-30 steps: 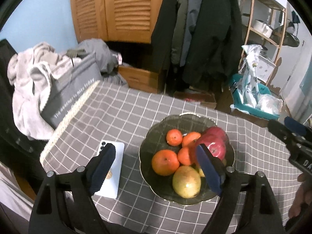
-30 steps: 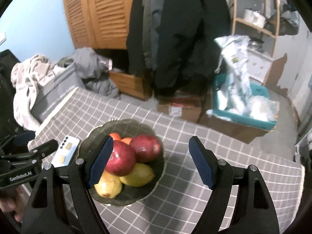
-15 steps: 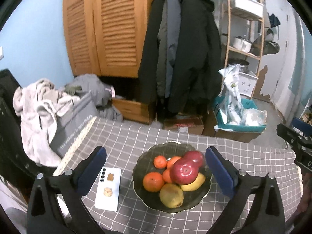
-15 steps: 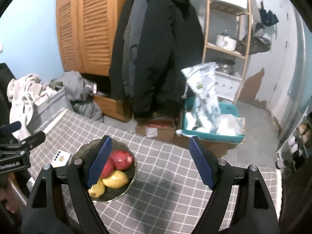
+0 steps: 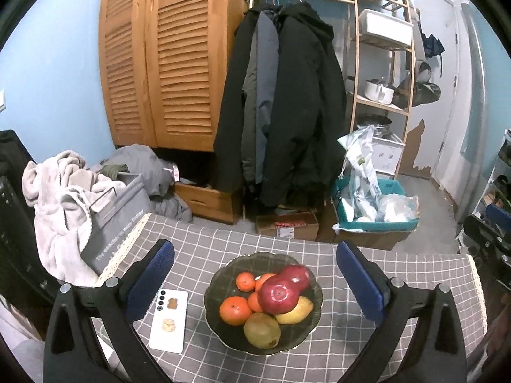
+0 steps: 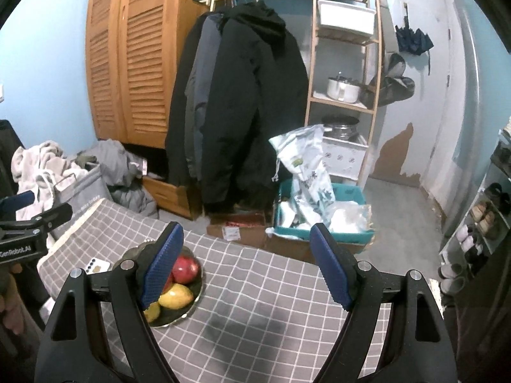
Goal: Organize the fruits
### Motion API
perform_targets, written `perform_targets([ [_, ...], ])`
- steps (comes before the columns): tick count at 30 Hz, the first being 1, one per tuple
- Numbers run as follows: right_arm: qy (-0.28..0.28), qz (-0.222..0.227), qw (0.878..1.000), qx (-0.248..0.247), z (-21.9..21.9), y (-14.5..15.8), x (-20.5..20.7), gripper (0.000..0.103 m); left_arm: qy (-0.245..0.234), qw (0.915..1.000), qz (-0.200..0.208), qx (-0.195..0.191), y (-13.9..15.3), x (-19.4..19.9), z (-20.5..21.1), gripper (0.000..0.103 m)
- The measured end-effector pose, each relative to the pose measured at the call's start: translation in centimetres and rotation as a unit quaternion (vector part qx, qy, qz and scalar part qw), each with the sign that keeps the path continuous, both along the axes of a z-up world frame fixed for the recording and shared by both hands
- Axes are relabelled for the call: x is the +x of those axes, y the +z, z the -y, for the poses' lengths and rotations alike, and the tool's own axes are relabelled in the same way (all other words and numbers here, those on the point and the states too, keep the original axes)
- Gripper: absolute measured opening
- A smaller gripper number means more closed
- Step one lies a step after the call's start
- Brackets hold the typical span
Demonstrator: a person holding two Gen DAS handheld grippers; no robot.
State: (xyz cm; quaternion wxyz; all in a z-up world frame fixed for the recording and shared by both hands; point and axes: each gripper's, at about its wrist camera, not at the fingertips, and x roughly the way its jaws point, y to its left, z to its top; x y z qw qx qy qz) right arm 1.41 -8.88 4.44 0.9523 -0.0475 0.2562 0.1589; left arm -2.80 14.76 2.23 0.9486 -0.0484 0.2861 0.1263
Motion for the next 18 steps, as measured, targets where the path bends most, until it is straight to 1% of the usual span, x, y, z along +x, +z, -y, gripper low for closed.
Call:
perform_targets([
  [9,-0.009,0.001,1.000,0.012,1.4,-0.1,-0.1,0.080,-0.004,0.9999,0.001,0.011,0.6,0.1,1.2,0.102],
  [18,-0.009,0.001,1.000,0.013,1.6,-0.2,0.0,0.080,0.002,0.9998,-0.001,0.017,0.6,0.4,1.5,0.102],
])
